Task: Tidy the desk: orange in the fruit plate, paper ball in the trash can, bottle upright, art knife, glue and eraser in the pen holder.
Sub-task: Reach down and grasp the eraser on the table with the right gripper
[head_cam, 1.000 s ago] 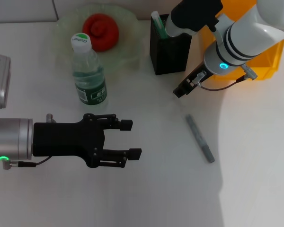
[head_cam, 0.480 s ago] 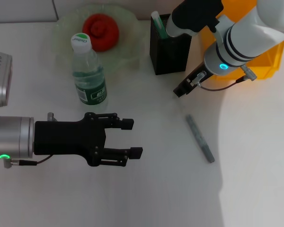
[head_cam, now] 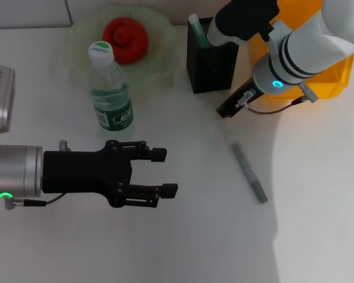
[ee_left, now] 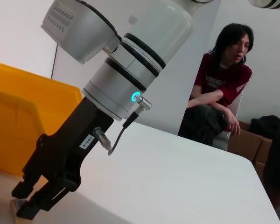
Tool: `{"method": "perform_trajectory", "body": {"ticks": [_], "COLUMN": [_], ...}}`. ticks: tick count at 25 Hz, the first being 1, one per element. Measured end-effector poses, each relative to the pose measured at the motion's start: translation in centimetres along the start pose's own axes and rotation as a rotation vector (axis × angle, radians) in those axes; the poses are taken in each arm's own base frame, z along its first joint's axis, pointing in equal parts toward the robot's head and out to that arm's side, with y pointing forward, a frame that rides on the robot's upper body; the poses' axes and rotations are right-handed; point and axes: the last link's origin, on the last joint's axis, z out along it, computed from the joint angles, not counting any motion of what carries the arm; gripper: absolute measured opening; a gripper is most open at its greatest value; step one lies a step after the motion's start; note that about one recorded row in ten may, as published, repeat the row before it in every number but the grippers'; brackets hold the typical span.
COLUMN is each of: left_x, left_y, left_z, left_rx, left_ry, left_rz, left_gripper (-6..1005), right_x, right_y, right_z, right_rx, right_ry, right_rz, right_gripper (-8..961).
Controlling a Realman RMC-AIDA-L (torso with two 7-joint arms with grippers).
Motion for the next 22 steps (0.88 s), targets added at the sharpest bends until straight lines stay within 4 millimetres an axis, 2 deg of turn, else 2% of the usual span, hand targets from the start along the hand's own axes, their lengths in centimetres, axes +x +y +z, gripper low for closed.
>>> {"method": "perform_trajectory", "body": {"ticks": [2,8,16,21,22], "left_x": [0.00,0.02,-0.01,0.04,0.07], "left_y": [0.00,-0.04,-0.10,-0.13,-0.14], "left_z": [0.00,-0.05,-0.10,-0.06,-0.05], "left_rx": [0.000,0.004,0.010,0.010,0.010], "left_ry": [0.000,0.003,0.004,0.005,0.005], "left_rz": [0.000,-0.001,-0.001,0.002,0.003], "left_gripper": [783,783,783,783,783], "right_x": [-0.07,-0.34,-0.49,-0.45,-0.44], "right_y": [0.09,0.19,0.05,0.00,0.00], "right_z": [-0.04,-0.42,-0.92,-0.93,-0.91], "right_rx": [-0.006,-0.017,-0.018,-0.016,-0.014], "right_ry": [-0.004,-0.019,-0.033,-0.023,-0.022], "right_rz": [0.001,0.006,0.004,-0.002,-0.004], "right_gripper": [351,348,238,244,274]}}
